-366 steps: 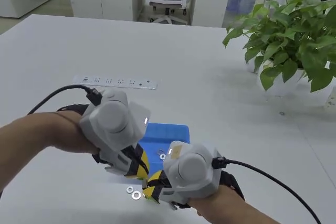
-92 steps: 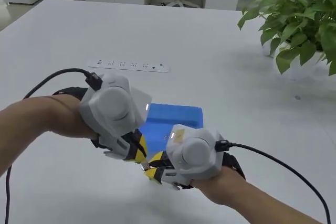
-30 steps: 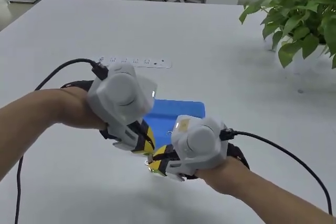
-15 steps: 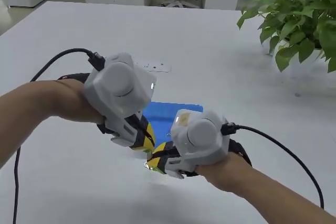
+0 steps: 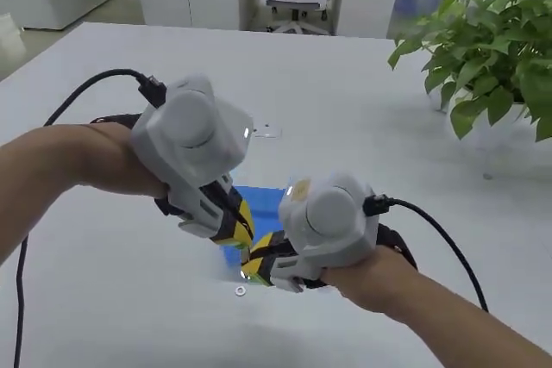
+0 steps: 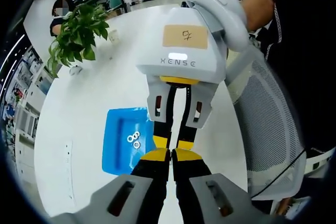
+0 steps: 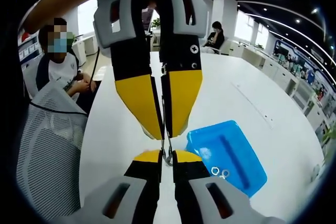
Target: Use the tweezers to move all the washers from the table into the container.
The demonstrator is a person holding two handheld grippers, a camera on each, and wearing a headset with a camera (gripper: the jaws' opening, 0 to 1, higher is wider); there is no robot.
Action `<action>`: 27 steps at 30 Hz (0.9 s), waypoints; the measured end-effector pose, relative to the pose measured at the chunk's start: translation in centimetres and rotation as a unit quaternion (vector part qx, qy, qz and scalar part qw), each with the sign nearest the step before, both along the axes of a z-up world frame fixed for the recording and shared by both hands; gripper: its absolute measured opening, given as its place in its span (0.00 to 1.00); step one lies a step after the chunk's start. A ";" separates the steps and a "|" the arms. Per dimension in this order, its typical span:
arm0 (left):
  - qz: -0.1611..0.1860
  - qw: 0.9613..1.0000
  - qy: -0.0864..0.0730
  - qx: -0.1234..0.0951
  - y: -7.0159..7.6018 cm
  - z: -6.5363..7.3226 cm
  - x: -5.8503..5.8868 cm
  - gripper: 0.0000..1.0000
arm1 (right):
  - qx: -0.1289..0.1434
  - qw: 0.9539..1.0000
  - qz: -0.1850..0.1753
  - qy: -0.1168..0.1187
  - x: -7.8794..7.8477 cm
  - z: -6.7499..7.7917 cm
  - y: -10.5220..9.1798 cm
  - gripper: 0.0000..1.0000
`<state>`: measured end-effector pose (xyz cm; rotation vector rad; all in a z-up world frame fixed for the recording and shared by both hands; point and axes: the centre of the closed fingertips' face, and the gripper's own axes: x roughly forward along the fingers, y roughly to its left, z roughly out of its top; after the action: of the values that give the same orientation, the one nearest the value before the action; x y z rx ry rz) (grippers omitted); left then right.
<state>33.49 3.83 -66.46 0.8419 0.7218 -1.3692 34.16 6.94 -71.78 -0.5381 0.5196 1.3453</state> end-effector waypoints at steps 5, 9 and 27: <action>-0.004 1.000 -0.004 0.001 0.0 0.8 0.7 0.06 | 0.001 1.000 -0.003 -0.003 0.8 0.8 0.0 0.09; -0.008 1.000 -0.008 0.000 -0.2 1.4 1.3 0.06 | 0.007 1.000 -0.005 -0.001 1.4 1.4 0.0 0.09; -0.018 1.000 -0.025 0.001 -0.6 1.7 4.9 0.06 | 0.012 1.000 -0.008 -0.018 5.3 2.0 0.2 0.09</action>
<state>38.34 3.24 -64.73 0.8928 0.6723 -1.3748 39.48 7.13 -69.80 -0.5373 0.4763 1.3224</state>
